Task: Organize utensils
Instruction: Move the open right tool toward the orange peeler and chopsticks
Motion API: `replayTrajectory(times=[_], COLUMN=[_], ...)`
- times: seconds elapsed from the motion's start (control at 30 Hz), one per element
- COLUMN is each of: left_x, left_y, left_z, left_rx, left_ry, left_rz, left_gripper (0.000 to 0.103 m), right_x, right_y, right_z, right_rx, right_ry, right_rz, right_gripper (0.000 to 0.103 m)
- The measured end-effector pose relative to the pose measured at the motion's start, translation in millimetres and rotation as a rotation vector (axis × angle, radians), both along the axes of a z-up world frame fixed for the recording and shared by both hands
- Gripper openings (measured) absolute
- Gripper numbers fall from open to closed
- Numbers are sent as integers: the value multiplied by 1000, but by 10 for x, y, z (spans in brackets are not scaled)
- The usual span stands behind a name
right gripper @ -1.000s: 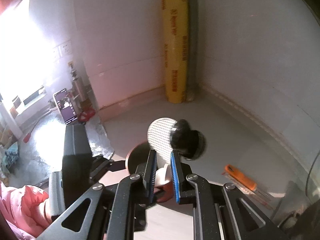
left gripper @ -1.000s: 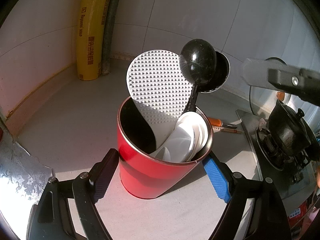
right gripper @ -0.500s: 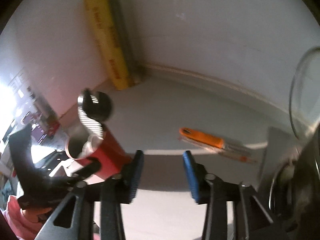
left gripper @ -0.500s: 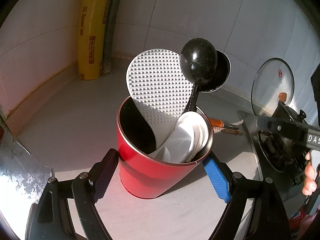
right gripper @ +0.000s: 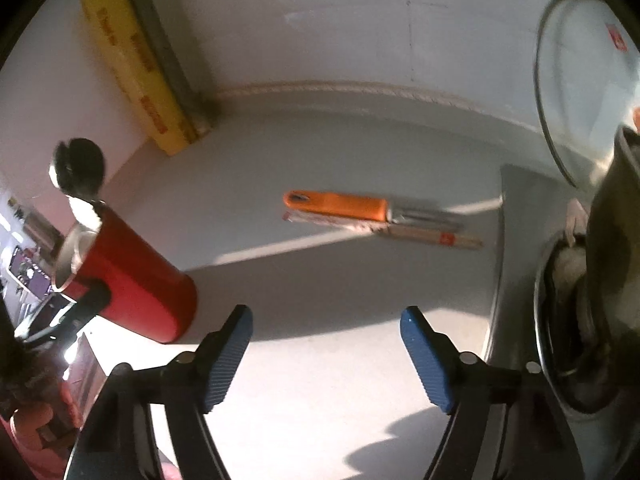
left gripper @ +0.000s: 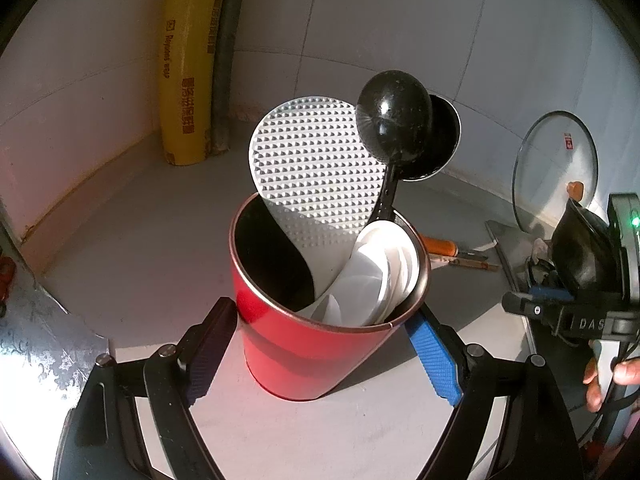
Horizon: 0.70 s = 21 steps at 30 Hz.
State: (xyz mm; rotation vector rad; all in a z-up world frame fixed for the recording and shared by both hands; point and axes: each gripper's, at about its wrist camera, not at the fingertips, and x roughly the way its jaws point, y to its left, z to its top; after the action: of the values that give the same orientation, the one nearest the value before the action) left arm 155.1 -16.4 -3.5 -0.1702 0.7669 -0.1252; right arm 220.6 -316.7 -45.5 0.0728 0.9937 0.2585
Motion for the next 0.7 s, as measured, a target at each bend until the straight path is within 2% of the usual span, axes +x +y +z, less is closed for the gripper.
replayTrajectory(times=[0.13,0.5,0.7], left_x=[-8,-9,4], left_y=[29,133,119], left_z=[-3,2,-13], left_rx=[-2,-13,-2], left_ry=[0,8,0], left_rz=[8,11,20], left_gripper=[86,86,86], right_x=[-19,45,213], right_y=[-33,-78,-114], right_z=[-36,-113,-164], right_rx=[-9,11,35], right_ry=[2,-20,3], right_rz=[-4,-28,-43], right_gripper=[103,103,103])
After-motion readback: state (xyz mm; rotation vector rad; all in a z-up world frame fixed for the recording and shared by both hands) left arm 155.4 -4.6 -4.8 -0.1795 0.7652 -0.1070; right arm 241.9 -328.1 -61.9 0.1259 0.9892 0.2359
